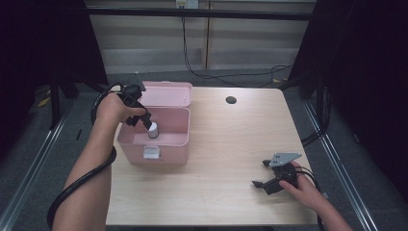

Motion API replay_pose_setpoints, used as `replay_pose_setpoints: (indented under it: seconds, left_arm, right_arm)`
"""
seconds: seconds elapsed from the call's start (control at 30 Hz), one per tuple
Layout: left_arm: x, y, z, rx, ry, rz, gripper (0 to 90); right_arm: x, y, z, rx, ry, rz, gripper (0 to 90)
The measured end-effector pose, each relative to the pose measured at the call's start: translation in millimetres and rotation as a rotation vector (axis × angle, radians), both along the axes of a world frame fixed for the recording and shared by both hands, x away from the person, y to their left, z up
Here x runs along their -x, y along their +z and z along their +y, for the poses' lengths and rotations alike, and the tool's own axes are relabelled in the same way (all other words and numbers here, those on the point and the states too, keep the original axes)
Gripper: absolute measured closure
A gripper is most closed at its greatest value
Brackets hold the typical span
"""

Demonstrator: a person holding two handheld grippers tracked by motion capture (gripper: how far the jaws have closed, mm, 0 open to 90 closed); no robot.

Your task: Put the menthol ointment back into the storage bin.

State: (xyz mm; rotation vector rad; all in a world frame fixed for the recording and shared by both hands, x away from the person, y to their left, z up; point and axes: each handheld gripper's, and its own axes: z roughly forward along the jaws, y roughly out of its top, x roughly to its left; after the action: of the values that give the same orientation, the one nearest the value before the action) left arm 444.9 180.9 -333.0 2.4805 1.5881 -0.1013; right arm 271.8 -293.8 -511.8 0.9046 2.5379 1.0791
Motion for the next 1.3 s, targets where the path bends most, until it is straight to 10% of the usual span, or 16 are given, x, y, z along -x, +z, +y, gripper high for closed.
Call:
replay_pose_setpoints:
  seconds: [1.3]
  left_arm:
    - [75.2,25.5,44.2,0.010,-0.111,-0.076,26.2]
  right_arm:
    - [0.0,0.0,0.0,0.000,0.000,0.000,6.7]
